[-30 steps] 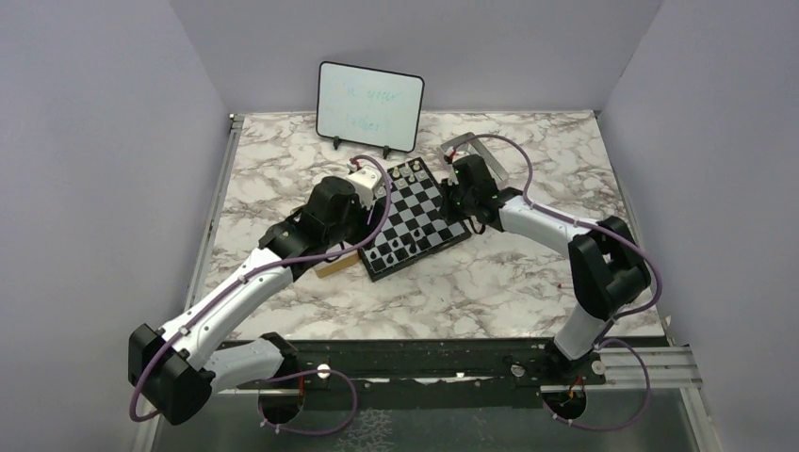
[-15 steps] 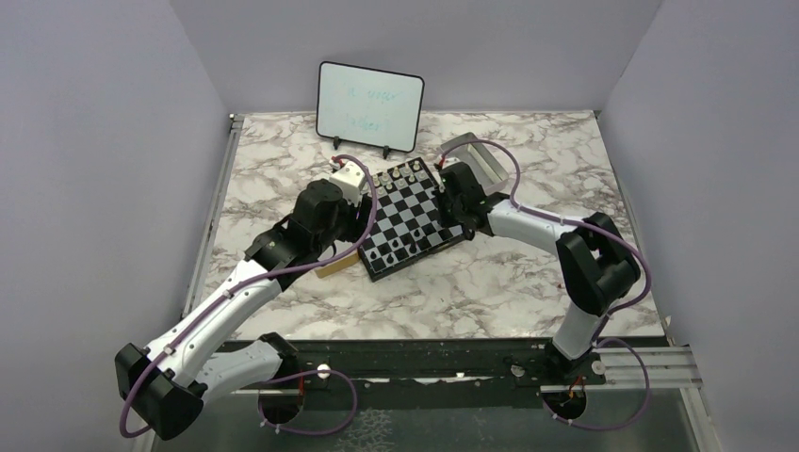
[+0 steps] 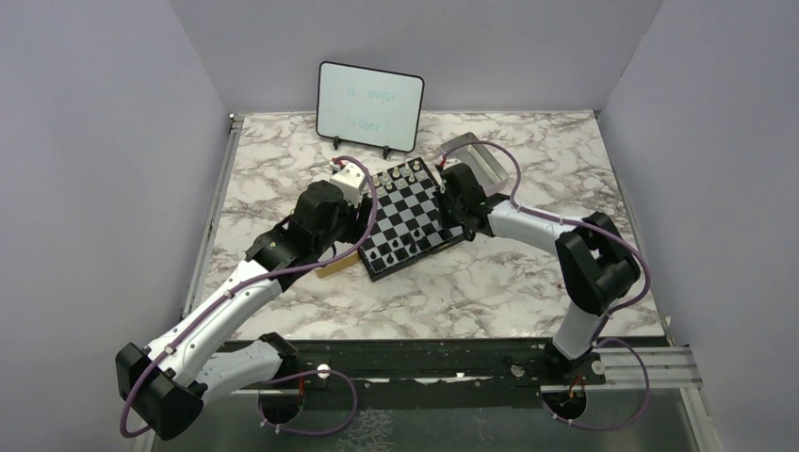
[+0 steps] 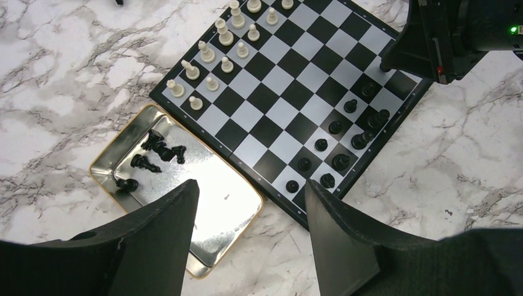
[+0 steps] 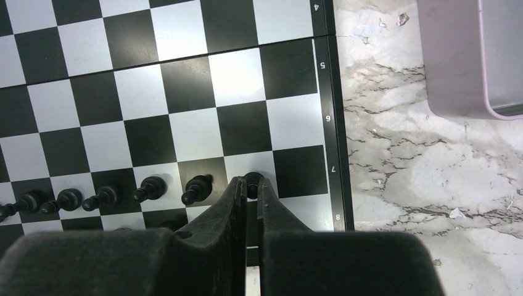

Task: Set up the chess pieces on the board
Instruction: Place the chess piece on the chessboard.

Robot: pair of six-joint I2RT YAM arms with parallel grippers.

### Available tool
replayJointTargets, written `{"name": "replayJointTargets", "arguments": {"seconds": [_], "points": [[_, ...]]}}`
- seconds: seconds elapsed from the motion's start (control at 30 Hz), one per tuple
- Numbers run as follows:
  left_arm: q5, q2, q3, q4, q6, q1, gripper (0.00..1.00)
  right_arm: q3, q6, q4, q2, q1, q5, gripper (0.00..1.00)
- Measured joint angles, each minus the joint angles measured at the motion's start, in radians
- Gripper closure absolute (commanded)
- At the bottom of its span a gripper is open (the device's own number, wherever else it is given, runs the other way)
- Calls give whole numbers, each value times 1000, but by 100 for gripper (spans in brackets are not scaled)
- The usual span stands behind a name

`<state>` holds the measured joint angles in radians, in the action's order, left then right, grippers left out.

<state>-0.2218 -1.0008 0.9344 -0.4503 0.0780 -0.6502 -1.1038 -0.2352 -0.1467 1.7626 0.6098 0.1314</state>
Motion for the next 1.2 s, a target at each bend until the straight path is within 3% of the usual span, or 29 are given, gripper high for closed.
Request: {"name": "replayJointTargets", "arguments": {"seconds": [0.73, 1.2], "points": [[0, 0, 0, 0, 0, 0, 34, 2, -4, 22, 26, 15, 3, 80], [-1, 0, 0, 0, 0, 0, 34, 2, -17, 12, 26, 25, 15, 65]]}}
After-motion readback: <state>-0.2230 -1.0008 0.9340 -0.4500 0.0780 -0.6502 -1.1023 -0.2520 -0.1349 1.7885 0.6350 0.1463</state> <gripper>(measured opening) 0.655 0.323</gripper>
